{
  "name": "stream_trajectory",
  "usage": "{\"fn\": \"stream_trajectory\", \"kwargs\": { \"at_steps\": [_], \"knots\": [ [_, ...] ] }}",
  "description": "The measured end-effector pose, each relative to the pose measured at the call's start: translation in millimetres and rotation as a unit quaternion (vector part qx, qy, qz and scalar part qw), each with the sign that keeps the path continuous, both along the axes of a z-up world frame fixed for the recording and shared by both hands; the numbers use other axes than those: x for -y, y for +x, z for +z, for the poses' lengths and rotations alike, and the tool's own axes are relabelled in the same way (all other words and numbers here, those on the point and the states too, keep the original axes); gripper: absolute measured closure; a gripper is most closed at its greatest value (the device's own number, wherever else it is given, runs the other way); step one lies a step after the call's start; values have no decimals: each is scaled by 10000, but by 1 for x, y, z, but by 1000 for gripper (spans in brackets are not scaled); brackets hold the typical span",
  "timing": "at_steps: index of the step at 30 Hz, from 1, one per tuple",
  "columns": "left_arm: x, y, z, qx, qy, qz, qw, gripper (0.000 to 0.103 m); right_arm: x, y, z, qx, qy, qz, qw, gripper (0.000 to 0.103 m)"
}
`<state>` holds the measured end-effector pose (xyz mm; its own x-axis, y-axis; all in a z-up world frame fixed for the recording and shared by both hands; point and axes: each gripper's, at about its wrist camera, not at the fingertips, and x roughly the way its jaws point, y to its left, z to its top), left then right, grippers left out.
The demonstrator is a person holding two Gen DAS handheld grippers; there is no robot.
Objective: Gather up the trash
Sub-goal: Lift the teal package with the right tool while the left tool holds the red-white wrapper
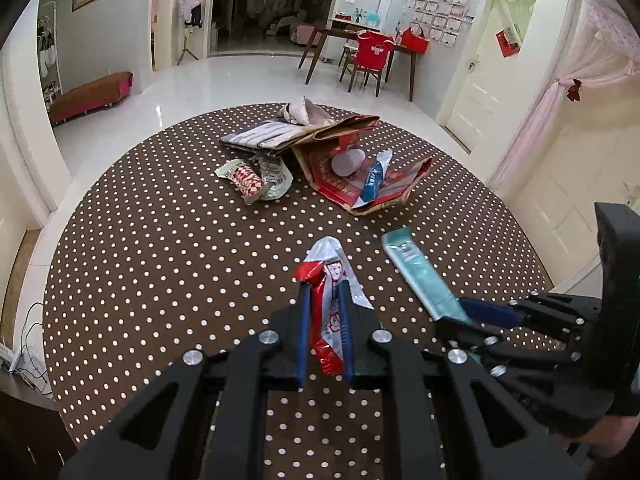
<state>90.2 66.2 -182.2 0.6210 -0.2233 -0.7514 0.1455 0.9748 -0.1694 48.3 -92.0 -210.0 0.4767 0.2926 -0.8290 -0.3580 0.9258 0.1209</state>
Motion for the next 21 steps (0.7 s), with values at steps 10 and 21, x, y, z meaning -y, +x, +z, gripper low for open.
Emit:
{"fn": "stream_trajectory", "kwargs": {
  "at_steps": [10, 21],
  "knots": [
    [35, 1, 5, 29, 72, -436, 9990, 90, 69, -8, 12, -37, 793, -463, 9958, 96],
    [67, 7, 5, 7, 138, -689, 9975, 90, 71, 12, 10, 103, 543, -622, 9965, 33]
  ]
}}
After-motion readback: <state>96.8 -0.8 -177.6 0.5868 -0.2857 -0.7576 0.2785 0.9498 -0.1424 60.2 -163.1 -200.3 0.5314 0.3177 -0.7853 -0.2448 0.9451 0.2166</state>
